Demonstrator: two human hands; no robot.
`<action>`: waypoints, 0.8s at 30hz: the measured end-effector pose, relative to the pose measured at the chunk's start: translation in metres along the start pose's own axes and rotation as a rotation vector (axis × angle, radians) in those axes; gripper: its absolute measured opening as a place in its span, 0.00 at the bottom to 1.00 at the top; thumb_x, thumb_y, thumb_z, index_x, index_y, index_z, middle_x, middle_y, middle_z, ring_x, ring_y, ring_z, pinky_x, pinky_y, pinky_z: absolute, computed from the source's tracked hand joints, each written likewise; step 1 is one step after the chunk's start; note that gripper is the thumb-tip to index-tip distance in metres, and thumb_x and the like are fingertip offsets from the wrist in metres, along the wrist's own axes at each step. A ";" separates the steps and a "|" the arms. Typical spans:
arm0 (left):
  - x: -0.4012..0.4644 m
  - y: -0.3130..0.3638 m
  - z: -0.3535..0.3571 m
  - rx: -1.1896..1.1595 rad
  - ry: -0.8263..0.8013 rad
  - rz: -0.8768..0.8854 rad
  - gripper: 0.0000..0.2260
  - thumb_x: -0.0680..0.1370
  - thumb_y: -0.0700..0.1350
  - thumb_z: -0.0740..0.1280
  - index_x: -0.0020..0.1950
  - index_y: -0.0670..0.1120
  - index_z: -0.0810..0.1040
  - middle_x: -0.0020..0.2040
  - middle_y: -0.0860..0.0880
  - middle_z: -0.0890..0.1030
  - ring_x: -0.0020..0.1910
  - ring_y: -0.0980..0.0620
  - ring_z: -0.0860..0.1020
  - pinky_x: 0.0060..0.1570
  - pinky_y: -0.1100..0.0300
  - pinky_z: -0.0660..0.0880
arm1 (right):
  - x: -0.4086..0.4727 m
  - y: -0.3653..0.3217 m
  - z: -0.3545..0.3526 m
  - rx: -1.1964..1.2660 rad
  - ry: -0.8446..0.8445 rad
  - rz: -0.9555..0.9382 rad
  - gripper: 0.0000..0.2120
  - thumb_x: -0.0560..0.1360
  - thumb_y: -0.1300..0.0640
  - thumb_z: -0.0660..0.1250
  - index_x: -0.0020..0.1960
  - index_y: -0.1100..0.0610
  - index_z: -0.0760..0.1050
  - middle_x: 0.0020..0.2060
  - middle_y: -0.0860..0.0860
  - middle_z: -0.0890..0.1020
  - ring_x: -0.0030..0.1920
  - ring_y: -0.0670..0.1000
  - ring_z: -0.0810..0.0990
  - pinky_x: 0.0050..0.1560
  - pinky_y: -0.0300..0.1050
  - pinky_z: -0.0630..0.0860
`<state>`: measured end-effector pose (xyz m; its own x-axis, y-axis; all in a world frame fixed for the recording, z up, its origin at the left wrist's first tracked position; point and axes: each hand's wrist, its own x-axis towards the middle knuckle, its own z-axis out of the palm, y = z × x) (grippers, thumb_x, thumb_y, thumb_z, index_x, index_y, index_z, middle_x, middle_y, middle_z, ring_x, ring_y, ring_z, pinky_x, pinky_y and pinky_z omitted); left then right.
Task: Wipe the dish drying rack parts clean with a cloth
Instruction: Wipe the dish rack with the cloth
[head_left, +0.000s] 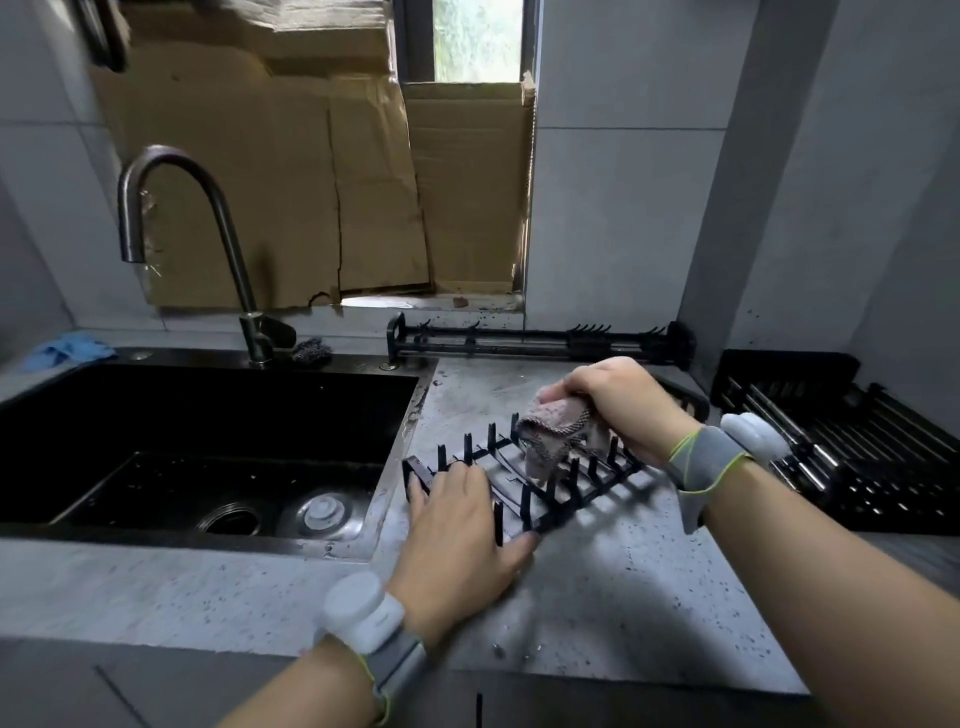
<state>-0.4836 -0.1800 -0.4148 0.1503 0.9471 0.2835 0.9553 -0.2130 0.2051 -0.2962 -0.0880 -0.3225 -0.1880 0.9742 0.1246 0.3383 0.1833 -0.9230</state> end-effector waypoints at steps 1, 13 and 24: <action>-0.003 0.000 -0.001 -0.025 -0.003 0.029 0.21 0.75 0.68 0.59 0.51 0.53 0.60 0.50 0.54 0.64 0.52 0.52 0.65 0.68 0.46 0.62 | 0.001 0.000 0.003 -0.004 0.010 -0.030 0.13 0.74 0.61 0.62 0.42 0.60 0.86 0.43 0.55 0.87 0.30 0.55 0.81 0.29 0.44 0.78; -0.020 -0.056 -0.008 -0.215 0.205 0.214 0.30 0.69 0.70 0.68 0.59 0.48 0.73 0.61 0.55 0.70 0.62 0.54 0.70 0.63 0.63 0.67 | 0.007 0.003 0.084 -0.698 -0.459 -0.238 0.17 0.80 0.45 0.60 0.49 0.54 0.84 0.51 0.51 0.85 0.51 0.53 0.82 0.57 0.51 0.77; -0.018 -0.051 -0.002 -0.085 0.309 0.232 0.25 0.69 0.66 0.69 0.50 0.47 0.73 0.50 0.52 0.72 0.52 0.50 0.71 0.55 0.56 0.68 | 0.011 -0.009 0.071 -0.763 -0.750 -0.051 0.10 0.77 0.54 0.65 0.49 0.57 0.83 0.47 0.59 0.85 0.31 0.45 0.80 0.36 0.38 0.78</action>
<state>-0.5350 -0.1865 -0.4286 0.2639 0.7574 0.5972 0.8786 -0.4443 0.1753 -0.3672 -0.0879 -0.3388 -0.6493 0.6809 -0.3388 0.7521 0.5087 -0.4190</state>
